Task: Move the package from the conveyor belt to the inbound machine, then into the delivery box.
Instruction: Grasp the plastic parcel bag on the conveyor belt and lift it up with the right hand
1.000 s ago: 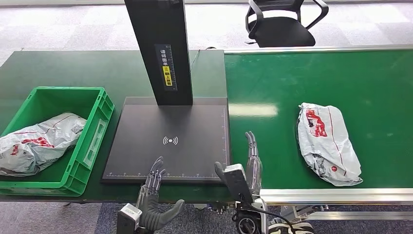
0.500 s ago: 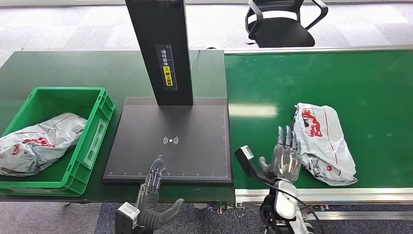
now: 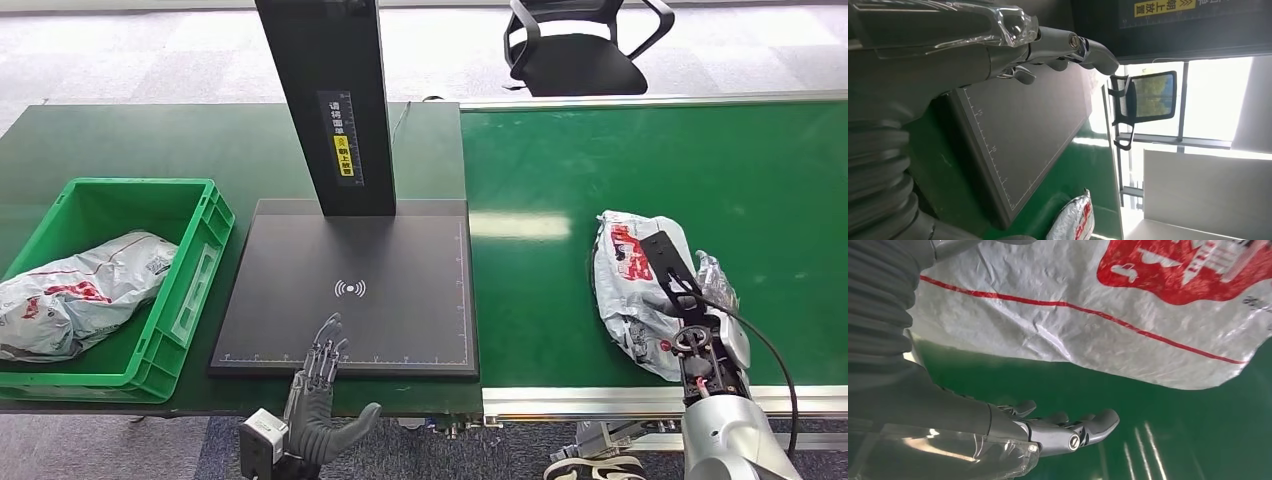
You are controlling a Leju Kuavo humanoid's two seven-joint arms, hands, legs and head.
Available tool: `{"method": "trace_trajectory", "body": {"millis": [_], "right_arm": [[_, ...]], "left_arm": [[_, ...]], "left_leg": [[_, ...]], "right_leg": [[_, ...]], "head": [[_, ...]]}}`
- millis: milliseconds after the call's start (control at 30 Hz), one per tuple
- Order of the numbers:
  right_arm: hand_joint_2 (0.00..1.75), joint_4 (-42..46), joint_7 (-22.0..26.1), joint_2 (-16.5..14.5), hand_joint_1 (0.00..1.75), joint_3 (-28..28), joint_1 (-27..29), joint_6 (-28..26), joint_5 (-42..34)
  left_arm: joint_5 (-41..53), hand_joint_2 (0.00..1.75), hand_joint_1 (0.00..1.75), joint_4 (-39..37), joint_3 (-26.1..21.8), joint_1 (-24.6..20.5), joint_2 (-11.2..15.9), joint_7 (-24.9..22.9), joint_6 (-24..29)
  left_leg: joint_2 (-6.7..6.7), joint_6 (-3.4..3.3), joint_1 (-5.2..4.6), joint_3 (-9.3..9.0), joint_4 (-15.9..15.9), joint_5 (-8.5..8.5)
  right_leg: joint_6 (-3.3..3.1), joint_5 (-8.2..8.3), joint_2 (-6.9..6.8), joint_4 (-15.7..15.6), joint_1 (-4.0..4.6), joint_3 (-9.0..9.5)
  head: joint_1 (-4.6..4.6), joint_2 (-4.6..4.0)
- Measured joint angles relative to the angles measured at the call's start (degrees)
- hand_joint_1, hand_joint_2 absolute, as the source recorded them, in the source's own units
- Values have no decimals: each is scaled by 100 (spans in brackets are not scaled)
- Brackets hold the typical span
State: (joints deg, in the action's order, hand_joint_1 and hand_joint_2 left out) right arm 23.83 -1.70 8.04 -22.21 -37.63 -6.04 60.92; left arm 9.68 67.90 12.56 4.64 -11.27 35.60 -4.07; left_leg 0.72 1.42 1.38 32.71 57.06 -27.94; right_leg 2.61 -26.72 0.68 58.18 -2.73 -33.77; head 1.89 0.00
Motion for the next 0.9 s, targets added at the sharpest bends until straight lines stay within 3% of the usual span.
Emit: {"method": "trace_trajectory", "body": {"millis": [100, 400, 600, 900], "right_arm": [[175, -206, -260, -18, 0, 58, -181, 308, 377], [175, -551, 77, -132, 0, 358, -409, 1840, 708], [175, -647, 163, -144, 0, 572, -464, 2195, 823], [175, -735, -78, -142, 0, 902, -518, 2613, 1062]], "left_arm": [[-27, 175, 0, -37, -15, -42, 1, 19, -5], [-93, 175, 0, -72, -91, -62, 4, 37, -49], [-93, 175, 0, -73, -137, -81, 4, 37, -63], [-93, 175, 0, -194, -172, -197, -3, 37, -74]], "left_leg": [[-2, 0, -1, 0, 0, 0], [-7, 0, 0, 0, 0, 1], [-5, 0, -1, -1, 0, 1], [-5, 0, 0, -6, 1, 1]], "right_leg": [[0, 0, 0, 0, 0, 2], [0, 0, -3, 0, 0, 3], [0, 0, -2, 0, 0, 3], [0, 0, -2, 0, 0, 5]], "head": [[1, 0], [-1, 0], [-1, 0], [1, 0]]}}
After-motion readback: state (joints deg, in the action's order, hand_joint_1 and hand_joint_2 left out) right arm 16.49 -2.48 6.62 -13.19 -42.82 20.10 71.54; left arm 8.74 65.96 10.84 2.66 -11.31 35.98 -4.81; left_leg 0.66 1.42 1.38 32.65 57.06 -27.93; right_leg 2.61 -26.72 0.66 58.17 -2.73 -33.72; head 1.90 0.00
